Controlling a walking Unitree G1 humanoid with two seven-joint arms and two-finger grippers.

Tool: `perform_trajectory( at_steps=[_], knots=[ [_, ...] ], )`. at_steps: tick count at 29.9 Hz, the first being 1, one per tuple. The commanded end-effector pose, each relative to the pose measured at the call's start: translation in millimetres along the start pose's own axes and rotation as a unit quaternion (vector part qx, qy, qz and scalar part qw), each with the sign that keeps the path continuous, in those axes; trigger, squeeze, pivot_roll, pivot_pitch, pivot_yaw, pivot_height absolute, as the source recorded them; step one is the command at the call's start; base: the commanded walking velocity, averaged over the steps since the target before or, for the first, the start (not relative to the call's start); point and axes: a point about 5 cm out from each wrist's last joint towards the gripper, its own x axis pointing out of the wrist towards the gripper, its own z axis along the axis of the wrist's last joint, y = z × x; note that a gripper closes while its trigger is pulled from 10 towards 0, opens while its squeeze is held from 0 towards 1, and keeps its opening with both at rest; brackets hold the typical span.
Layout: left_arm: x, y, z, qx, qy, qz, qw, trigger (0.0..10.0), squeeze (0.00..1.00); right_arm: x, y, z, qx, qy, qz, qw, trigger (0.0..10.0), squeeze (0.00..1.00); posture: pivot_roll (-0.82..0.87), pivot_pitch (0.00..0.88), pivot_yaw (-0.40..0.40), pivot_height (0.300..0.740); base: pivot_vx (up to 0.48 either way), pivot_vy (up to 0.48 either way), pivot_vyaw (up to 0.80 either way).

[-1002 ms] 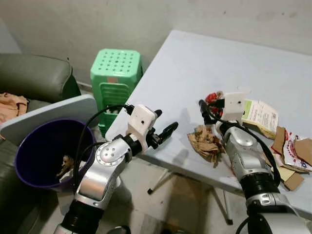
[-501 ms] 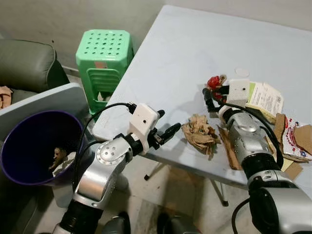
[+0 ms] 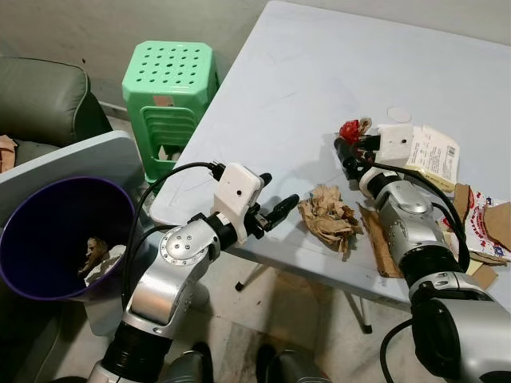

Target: Picking trash to rubbish bin

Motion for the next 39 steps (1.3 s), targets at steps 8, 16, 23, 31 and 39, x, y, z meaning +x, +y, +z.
perform_trajectory(
  at_steps=[8,16,23,31,39],
  knots=[
    [0.5,3.0,2,0.004,-0.005,0.007,1.0,10.0,0.0,-1.5,-6.6,-5,-0.017,0.026,-0.002,1.0,0.0,0.0,0.03,0.278,-0.082,0.74,0.0,0.0,0.0],
    [0.8,7.6,4,0.01,-0.009,0.016,1.0,10.0,0.0,-3.8,-5.3,-7,-0.087,0.035,0.019,0.995,0.0,0.0,0.03,0.264,-0.087,0.74,0.0,0.0,0.0],
    [2.4,11.0,5,0.012,-0.015,0.026,0.999,10.0,0.0,-9.1,-4.3,-17,-0.083,0.043,0.032,0.995,0.0,0.0,0.04,0.239,-0.087,0.74,0.0,0.0,0.0],
    [3.2,16.0,7,0.014,-0.028,0.047,0.998,10.0,0.0,-16.2,-4.5,-15,-0.009,-0.014,0.023,1.0,0.0,0.0,0.04,0.177,-0.085,0.74,0.0,0.0,0.0],
    [-1.0,25.2,0,0.001,-0.036,0.091,0.995,10.0,0.0,-41.5,-8.4,-4,0.076,-0.132,0.013,0.988,0.0,0.0,-0.01,0.128,-0.067,0.74,0.0,0.0,0.0]
  ],
)
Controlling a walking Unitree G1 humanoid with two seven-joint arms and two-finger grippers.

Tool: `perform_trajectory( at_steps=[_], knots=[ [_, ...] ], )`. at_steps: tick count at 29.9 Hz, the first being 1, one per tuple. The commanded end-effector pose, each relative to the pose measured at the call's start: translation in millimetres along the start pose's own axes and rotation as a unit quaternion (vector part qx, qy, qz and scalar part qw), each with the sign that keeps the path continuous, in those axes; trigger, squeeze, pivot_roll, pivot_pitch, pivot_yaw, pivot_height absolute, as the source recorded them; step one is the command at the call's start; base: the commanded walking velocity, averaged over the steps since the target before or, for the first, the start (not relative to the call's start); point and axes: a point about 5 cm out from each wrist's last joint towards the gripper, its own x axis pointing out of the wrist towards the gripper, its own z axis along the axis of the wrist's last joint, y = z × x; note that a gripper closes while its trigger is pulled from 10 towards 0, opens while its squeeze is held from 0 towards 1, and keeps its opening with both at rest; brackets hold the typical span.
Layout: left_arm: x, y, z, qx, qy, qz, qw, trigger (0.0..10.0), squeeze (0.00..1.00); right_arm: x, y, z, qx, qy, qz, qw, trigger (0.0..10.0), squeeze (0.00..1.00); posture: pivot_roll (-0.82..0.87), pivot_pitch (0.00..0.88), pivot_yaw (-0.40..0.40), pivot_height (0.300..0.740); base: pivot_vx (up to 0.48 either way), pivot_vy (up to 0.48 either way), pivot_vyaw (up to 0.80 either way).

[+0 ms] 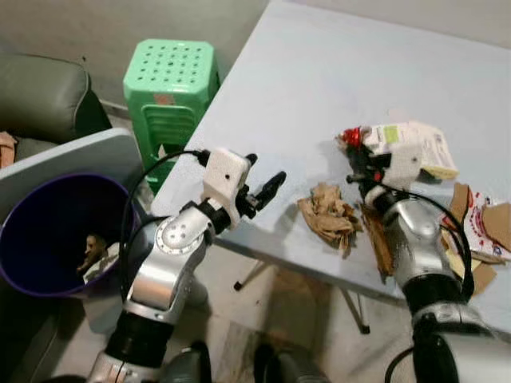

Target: Picking trash to rubbish bin

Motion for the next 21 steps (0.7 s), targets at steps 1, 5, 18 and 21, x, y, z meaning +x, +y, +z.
perform_trajectory(
  at_steps=[1,5,18,21],
  knots=[
    [-3.4,2.2,-6,-0.008,0.003,0.012,1.0,10.0,0.0,-8.1,-5.1,14,0.008,-0.051,-0.014,0.999,0.4,0.0,-0.01,0.125,-0.066,0.74,0.0,0.0,0.0],
    [-6.3,9.3,-8,-0.01,0.003,0.027,1.0,10.0,0.0,-23.9,-3.3,17,0.015,-0.075,-0.016,0.997,0.0,0.0,-0.02,0.117,-0.058,0.74,0.0,0.0,0.0],
    [-18.5,40.8,-16,-0.044,-0.026,0.129,0.99,10.0,0.0,-75.6,7.0,3,-0.054,-0.033,-0.104,0.993,10.0,0.0,-0.07,0.074,-0.025,0.74,0.0,0.0,0.0],
    [-19.7,41.5,-17,-0.027,-0.027,0.134,0.99,10.0,0.0,-77.7,10.1,5,-0.072,-0.033,-0.11,0.991,10.0,0.0,-0.08,0.07,-0.02,0.74,0.0,0.0,0.0]
  ],
)
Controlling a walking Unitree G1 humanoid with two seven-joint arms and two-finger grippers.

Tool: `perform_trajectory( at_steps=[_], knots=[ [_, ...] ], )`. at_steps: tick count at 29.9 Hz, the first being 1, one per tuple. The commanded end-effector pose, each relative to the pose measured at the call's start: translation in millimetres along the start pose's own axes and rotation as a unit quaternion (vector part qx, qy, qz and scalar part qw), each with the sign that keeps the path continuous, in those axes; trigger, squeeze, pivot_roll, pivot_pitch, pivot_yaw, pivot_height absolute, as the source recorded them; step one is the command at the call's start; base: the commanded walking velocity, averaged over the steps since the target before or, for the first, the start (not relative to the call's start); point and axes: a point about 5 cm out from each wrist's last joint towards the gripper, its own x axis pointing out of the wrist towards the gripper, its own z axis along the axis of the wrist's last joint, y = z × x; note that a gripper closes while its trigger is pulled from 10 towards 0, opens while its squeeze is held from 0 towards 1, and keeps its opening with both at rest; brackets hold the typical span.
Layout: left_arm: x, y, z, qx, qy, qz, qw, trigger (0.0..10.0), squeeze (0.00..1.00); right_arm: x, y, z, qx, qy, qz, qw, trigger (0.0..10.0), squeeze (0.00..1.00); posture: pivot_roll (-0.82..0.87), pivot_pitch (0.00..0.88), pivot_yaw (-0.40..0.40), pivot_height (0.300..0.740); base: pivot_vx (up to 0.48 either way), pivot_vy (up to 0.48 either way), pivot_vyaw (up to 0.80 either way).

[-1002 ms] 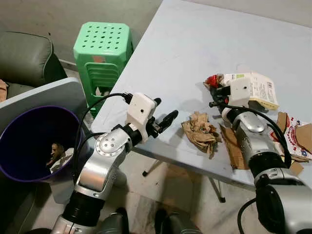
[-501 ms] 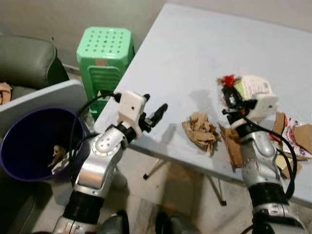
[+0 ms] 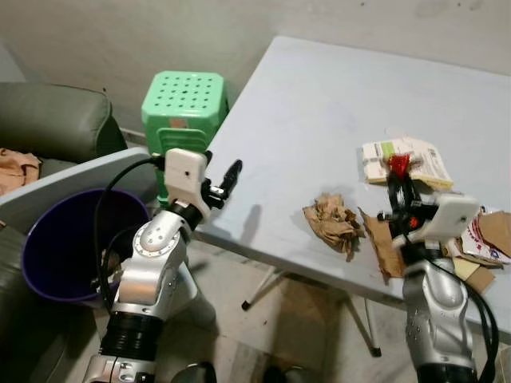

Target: Picking trash to rubbish bin

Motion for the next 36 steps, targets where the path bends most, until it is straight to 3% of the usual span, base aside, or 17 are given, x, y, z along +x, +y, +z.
perform_trajectory(
  at_steps=[1,5,11,18,36],
  knots=[
    [-3.2,2.2,-3,0.009,-0.001,0.012,1.0,10.0,0.0,0.5,3.7,10,-0.023,-0.016,-0.001,1.0,10.0,0.0,-0.1,0.069,-0.011,0.74,0.0,0.0,0.0],
    [-7.4,8.0,-4,-0.002,-0.021,0.048,0.999,10.0,0.0,-3.7,7.3,14,-0.048,-0.018,-0.018,0.999,10.0,0.0,-0.12,0.066,0.008,0.74,0.0,0.0,0.0],
    [-8.6,4.5,-5,-0.03,-0.025,0.042,0.998,10.0,0.0,-8.3,12.4,11,-0.06,-0.004,-0.03,0.998,10.0,0.0,-0.1,0.06,0.016,0.74,0.0,0.0,0.0],
    [-6.9,20.3,-5,-0.032,-0.018,0.067,0.997,10.0,0.0,-5.9,21.7,7,-0.065,0.019,-0.007,0.998,10.0,0.0,-0.1,0.065,0.0,0.74,0.0,0.0,0.8],
    [-6.0,25.4,-9,-0.013,-0.005,0.087,0.996,10.0,0.0,3.9,24.6,7,-0.065,0.03,0.015,0.997,10.0,0.0,-0.07,0.051,-0.037,0.74,0.0,0.0,0.8]
  ],
)
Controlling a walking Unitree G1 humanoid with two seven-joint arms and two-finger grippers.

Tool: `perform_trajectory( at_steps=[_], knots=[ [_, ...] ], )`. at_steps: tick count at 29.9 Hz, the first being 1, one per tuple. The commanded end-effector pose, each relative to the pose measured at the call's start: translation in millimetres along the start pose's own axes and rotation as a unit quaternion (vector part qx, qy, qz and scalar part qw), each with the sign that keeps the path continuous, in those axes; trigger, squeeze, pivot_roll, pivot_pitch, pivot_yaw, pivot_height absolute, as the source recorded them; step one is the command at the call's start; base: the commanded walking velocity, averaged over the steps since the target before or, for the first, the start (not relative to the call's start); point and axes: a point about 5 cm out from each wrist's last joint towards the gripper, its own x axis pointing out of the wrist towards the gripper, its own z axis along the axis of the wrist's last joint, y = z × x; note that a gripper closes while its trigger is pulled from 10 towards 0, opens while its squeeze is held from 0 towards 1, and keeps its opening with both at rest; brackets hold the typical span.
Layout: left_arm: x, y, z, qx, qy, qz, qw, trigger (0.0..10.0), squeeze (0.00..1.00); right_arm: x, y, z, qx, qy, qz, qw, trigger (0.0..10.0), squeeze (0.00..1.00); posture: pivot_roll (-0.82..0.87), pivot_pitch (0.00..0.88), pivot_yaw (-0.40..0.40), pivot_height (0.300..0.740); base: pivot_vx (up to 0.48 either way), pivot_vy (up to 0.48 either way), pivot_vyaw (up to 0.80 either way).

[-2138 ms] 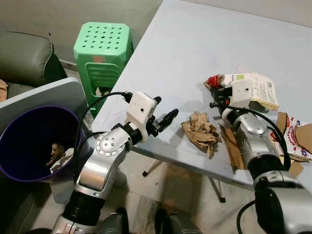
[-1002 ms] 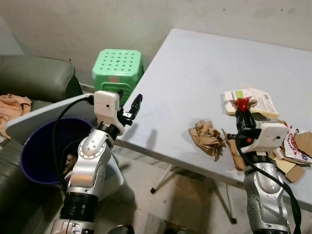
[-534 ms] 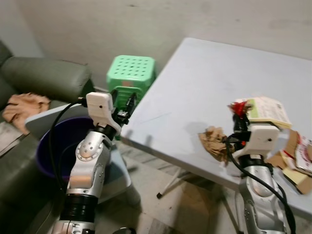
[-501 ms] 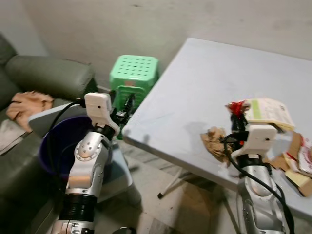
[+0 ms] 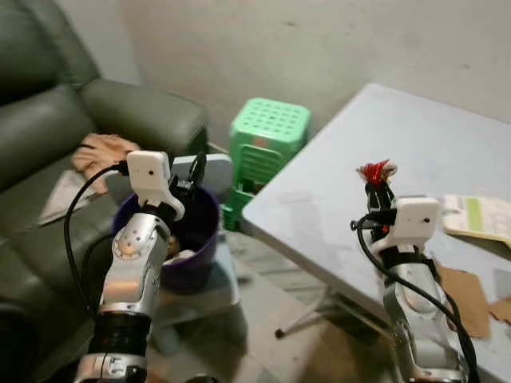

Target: Picking trash to rubbish bin

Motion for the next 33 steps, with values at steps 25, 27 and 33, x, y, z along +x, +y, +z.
perform_trajectory(
  at_steps=[25,27,33],
  knots=[
    [-5.2,-7.5,-4,0.019,0.008,-0.019,1.0,10.0,0.0,-0.2,1.2,-3,0.001,0.02,0.025,1.0,10.0,0.0,-0.06,0.073,-0.056,0.74,0.0,0.0,0.8],
    [-6.1,-9.7,-5,0.03,0.008,-0.027,0.999,10.0,0.0,-0.9,1.7,-4,0.001,0.023,0.027,0.999,10.0,0.0,-0.06,0.074,-0.058,0.74,0.0,0.0,0.8],
    [-7.5,-16.2,-8,0.021,0.012,-0.045,0.999,10.0,0.0,-0.3,1.4,-5,-0.001,0.026,0.031,0.999,10.0,0.0,-0.05,0.068,-0.063,0.74,0.0,0.0,0.8]
  ],
)
